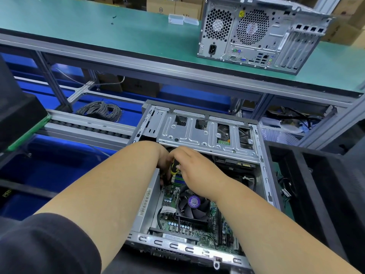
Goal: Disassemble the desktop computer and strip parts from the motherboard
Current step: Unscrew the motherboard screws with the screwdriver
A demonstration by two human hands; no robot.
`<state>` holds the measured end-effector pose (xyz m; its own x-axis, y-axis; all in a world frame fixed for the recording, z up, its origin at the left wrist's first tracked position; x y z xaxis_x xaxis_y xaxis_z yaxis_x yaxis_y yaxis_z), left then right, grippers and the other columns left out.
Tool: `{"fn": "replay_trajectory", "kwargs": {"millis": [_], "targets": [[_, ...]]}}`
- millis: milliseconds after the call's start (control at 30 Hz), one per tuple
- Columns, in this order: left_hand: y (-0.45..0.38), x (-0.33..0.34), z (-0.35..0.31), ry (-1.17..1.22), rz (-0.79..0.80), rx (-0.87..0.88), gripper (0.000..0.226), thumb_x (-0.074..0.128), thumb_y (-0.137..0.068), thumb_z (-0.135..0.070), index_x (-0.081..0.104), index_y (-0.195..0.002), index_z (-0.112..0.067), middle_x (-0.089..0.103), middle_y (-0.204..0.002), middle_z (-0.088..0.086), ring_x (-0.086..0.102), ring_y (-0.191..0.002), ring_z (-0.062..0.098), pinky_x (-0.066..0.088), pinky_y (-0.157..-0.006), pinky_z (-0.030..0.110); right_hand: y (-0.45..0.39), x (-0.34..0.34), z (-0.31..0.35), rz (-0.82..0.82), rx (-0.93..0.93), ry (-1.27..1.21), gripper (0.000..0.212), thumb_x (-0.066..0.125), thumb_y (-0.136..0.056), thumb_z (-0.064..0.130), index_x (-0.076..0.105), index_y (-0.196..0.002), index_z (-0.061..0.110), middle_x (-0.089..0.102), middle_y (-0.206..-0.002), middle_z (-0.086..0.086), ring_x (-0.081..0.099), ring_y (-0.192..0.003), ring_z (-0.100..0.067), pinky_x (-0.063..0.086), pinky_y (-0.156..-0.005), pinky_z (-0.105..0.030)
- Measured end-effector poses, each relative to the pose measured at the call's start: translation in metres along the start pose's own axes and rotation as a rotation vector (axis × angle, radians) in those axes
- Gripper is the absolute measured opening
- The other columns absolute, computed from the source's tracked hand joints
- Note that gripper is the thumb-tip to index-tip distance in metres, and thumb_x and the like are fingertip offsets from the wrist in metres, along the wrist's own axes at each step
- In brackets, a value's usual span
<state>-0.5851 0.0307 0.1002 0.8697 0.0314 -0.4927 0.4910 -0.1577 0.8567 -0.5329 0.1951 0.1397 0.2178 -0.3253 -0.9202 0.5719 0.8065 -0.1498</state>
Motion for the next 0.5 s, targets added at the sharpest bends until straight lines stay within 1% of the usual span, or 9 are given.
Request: {"fn": "replay_trajectory", "kwargs": {"millis": [100, 133, 233, 300, 367, 400, 433, 467, 500], "targets": [[0.001, 0.000, -0.001, 0.007, 0.005, 0.008, 0.042, 0.070, -0.085, -0.036, 0.068, -0.121, -0.014, 0.065, -0.106, -0.003, 0.056, -0.101, 0.019, 0.042, -0.104, 0.038, 0.000, -0.001, 0.001, 0.005, -0.005, 0.002, 0.030, 0.047, -0.093, -0.003, 0.053, -0.121, 0.008, 0.053, -0.120, -0.007, 0.049, -0.108, -0.027, 0.043, -0.092, -0.041], [0.002, 0.000, -0.002, 0.014, 0.003, 0.010, 0.041, 0.069, -0.085, -0.035, 0.068, -0.120, -0.013, 0.065, -0.103, -0.003, 0.056, -0.099, 0.018, 0.043, -0.104, 0.038, 0.000, -0.001, 0.001, 0.008, -0.007, 0.004, 0.031, 0.047, -0.093, -0.003, 0.053, -0.122, 0.007, 0.053, -0.120, -0.007, 0.048, -0.108, -0.027, 0.042, -0.092, -0.041], [0.004, 0.000, -0.003, 0.033, 0.001, 0.009, 0.040, 0.070, -0.085, -0.033, 0.069, -0.119, -0.012, 0.065, -0.097, -0.004, 0.057, -0.100, 0.019, 0.042, -0.105, 0.041, 0.000, -0.002, 0.002, 0.026, -0.006, 0.005, 0.032, 0.046, -0.093, -0.004, 0.052, -0.122, 0.007, 0.052, -0.122, -0.007, 0.048, -0.110, -0.027, 0.041, -0.093, -0.040], [0.007, 0.001, -0.003, 0.058, 0.021, 0.000, 0.040, 0.069, -0.086, -0.031, 0.068, -0.120, -0.010, 0.065, -0.098, -0.003, 0.056, -0.099, 0.019, 0.041, -0.107, 0.042, 0.000, -0.002, 0.002, 0.033, 0.000, -0.001, 0.030, 0.045, -0.093, -0.003, 0.053, -0.120, 0.007, 0.053, -0.121, -0.008, 0.047, -0.110, -0.027, 0.041, -0.094, -0.040], [0.007, 0.001, -0.003, 0.050, -0.005, -0.006, 0.039, 0.068, -0.088, -0.029, 0.066, -0.121, -0.009, 0.063, -0.104, 0.002, 0.055, -0.099, 0.021, 0.042, -0.106, 0.044, -0.001, -0.002, 0.003, 0.013, 0.008, 0.004, 0.021, 0.048, -0.096, 0.006, 0.053, -0.117, 0.007, 0.054, -0.118, -0.007, 0.047, -0.109, -0.027, 0.040, -0.094, -0.040], [0.008, 0.000, -0.003, 0.026, -0.049, -0.019, 0.036, 0.066, -0.089, -0.030, 0.065, -0.119, -0.009, 0.062, -0.106, 0.004, 0.056, -0.100, 0.023, 0.043, -0.103, 0.044, -0.001, -0.002, 0.003, -0.008, 0.008, 0.023, 0.019, 0.050, -0.098, 0.014, 0.054, -0.116, 0.007, 0.056, -0.116, -0.006, 0.048, -0.107, -0.026, 0.040, -0.093, -0.038], [0.010, -0.002, -0.003, -0.005, -0.107, -0.042, 0.032, 0.064, -0.090, -0.031, 0.063, -0.115, -0.011, 0.060, -0.106, 0.006, 0.055, -0.098, 0.025, 0.045, -0.099, 0.042, -0.002, -0.001, 0.004, -0.030, 0.011, 0.042, 0.021, 0.053, -0.099, 0.022, 0.054, -0.114, 0.008, 0.057, -0.114, -0.005, 0.048, -0.105, -0.025, 0.039, -0.091, -0.037], [0.011, -0.003, -0.004, -0.033, -0.163, -0.066, 0.024, 0.062, -0.091, -0.032, 0.060, -0.108, -0.014, 0.059, -0.102, 0.006, 0.054, -0.094, 0.025, 0.047, -0.093, 0.040, -0.003, -0.001, 0.004, -0.049, 0.016, 0.048, 0.025, 0.055, -0.099, 0.028, 0.055, -0.113, 0.007, 0.058, -0.111, -0.005, 0.048, -0.103, -0.024, 0.038, -0.089, -0.034], [0.012, -0.004, -0.004, -0.050, -0.200, -0.083, 0.019, 0.061, -0.091, -0.032, 0.057, -0.101, -0.017, 0.057, -0.094, 0.004, 0.053, -0.089, 0.024, 0.046, -0.086, 0.037, -0.004, 0.000, 0.004, -0.065, 0.020, 0.040, 0.027, 0.056, -0.099, 0.030, 0.056, -0.112, 0.006, 0.059, -0.109, -0.005, 0.047, -0.101, -0.024, 0.037, -0.088, -0.033]]}}
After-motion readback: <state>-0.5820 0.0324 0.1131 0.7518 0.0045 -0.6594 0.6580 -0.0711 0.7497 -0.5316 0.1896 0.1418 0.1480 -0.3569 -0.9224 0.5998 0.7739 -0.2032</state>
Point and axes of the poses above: each hand's wrist, its own y-axis away from the middle knuckle, its own x-axis out of the palm, z = x × y, the point moved 1 cm from there along -y, towards the middle knuckle
